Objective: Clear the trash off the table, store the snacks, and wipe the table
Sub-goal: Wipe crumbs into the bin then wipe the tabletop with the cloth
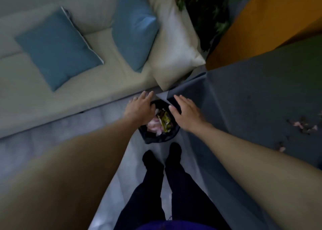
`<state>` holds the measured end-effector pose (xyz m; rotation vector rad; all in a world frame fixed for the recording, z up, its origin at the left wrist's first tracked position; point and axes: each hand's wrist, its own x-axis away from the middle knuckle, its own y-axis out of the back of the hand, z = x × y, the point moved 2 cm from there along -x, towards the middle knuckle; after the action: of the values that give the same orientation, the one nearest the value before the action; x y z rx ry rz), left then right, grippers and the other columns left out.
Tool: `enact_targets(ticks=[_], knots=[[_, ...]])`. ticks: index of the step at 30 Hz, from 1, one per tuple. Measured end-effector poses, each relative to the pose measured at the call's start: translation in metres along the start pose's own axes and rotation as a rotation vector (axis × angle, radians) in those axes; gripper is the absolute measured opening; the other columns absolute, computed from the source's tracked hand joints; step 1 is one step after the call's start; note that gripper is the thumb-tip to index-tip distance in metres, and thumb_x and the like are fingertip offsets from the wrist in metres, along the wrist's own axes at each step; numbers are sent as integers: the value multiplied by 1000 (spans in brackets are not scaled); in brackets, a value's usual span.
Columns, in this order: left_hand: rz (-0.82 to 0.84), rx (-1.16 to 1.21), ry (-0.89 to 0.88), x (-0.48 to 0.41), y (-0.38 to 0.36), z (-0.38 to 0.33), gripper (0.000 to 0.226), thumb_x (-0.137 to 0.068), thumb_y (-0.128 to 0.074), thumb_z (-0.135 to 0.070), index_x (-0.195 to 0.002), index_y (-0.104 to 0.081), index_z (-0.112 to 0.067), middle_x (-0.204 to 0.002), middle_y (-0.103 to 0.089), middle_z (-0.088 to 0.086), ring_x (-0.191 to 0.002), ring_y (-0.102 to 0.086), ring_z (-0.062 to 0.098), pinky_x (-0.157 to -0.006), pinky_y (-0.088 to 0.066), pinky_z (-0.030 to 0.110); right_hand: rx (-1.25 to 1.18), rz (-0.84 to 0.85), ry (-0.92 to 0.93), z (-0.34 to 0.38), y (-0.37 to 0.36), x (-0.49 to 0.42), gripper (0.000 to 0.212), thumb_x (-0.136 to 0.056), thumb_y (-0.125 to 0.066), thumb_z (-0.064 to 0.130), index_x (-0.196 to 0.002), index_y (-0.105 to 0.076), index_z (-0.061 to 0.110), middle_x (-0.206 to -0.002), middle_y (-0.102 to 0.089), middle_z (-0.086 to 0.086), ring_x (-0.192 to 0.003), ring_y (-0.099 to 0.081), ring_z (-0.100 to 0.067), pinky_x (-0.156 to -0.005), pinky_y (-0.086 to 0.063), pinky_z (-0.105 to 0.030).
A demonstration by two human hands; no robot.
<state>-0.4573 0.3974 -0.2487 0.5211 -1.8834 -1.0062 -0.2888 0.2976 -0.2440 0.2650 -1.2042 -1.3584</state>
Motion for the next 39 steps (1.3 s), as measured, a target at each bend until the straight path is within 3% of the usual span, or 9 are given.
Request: enact_targets(ticks=[7, 12, 17, 23, 28, 35, 39], knots=[[68, 49, 81, -44, -78, 24, 60, -102, -33, -40, -157, -16, -26, -163, -19, 6, -139, -37, 38, -111, -33, 44, -2, 69, -36, -43, -73, -44, 64, -99, -37, 58, -154, -27, 27, -162, -23, 0, -148, -20, -23, -117, -26, -48], [108, 74, 103, -73, -144, 45, 61, -101, -32, -44, -157, -15, -26, -163, -20, 6, -135, -42, 41, -108, -37, 49, -10, 95, -88, -75, -128, -75, 62, -100, -38, 55, -154, -30, 26, -161, -24, -2, -146, -22, -25, -117, -22, -42], [155, 124, 199, -98, -204, 63, 61, -102, -32, -41, -157, -14, -23, -165, -13, 4, -137, -40, 39, -103, -39, 47, -141, 76, -218, -110, -185, -106, 58, -99, -40, 54, -151, -37, 27, -159, -29, -2, -145, -27, -25, -116, -26, -42], [168, 168, 291, -123, -268, 89, 62, -99, -35, -42, -156, -19, -21, -152, -31, 10, -126, -48, 43, -98, -46, 53, -138, 145, -270, -153, -238, -139, 54, -102, -39, 49, -151, -37, 26, -160, -28, -3, -145, -25, -26, -116, -24, -38], [153, 163, 337, -136, -305, 106, 63, -97, -40, -42, -154, -19, -25, -158, -17, 0, -133, -32, 47, -99, -42, 61, -174, 170, -312, -175, -267, -159, 54, -102, -42, 45, -152, -37, 23, -160, -28, -6, -146, -25, -27, -118, -23, -36], [126, 348, 334, -152, -333, 117, 71, -94, -52, -33, -154, -20, -14, -154, -25, 15, -126, -46, 47, -106, -41, 50, -250, 168, -268, -187, -279, -172, 56, -100, -52, 34, -152, -37, 19, -156, -35, -7, -143, -32, -24, -115, -27, -31], [86, 317, 353, -153, -331, 118, 78, -95, -53, -37, -155, -13, -7, -151, -31, 21, -121, -43, 52, -104, -37, 53, -243, 162, -254, -187, -281, -172, 62, -96, -59, 32, -153, -35, 23, -157, -33, -8, -143, -32, -28, -115, -28, -34]])
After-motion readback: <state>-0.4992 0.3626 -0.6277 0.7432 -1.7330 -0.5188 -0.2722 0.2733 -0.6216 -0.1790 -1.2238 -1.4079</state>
